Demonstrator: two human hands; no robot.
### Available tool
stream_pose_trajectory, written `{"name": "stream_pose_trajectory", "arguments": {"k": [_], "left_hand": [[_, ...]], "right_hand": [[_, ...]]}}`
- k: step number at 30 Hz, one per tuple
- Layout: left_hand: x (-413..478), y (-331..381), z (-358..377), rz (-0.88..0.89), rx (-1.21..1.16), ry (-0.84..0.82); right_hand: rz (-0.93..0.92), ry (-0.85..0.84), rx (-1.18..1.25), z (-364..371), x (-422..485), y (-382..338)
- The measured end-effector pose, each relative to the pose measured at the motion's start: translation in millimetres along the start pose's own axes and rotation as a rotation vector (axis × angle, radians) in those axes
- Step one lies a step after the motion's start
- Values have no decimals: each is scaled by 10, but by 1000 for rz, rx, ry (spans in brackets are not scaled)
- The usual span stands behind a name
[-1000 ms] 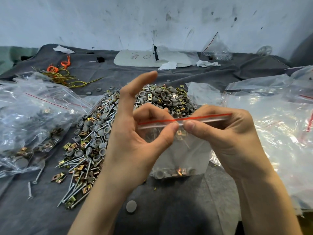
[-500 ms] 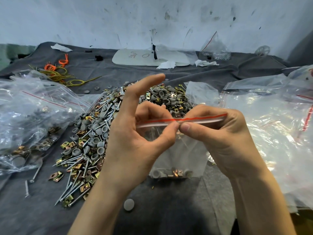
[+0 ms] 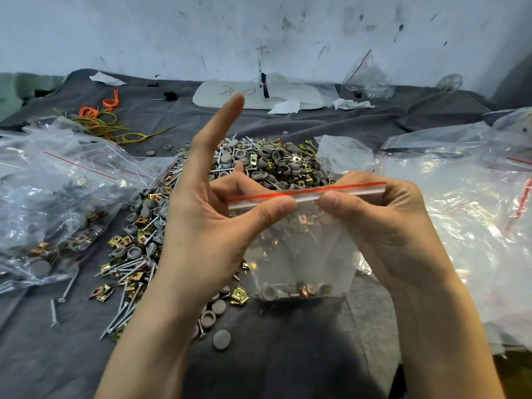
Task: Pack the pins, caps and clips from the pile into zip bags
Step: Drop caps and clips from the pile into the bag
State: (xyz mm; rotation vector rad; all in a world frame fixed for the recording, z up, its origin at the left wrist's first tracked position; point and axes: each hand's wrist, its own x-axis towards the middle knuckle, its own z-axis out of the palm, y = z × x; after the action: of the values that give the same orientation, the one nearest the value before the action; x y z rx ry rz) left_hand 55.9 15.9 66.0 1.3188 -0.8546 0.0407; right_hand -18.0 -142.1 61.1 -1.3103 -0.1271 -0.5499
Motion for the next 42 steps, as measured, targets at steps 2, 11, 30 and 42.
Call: {"name": "stream_pose_trajectory", "arguments": {"k": [2, 11, 30, 42], "left_hand": [[5, -16, -53, -37, -56, 19], [36, -112, -152, -26, -148, 51], [48, -81, -21, -48, -87, 127], [-209, 50, -175, -262, -57, 184]], "right_hand": [[10, 37, 0, -46, 7, -13], [27, 142, 121, -209, 33, -21], [45, 230, 271, -146, 126, -95], [109, 129, 299, 200, 89, -88]]}}
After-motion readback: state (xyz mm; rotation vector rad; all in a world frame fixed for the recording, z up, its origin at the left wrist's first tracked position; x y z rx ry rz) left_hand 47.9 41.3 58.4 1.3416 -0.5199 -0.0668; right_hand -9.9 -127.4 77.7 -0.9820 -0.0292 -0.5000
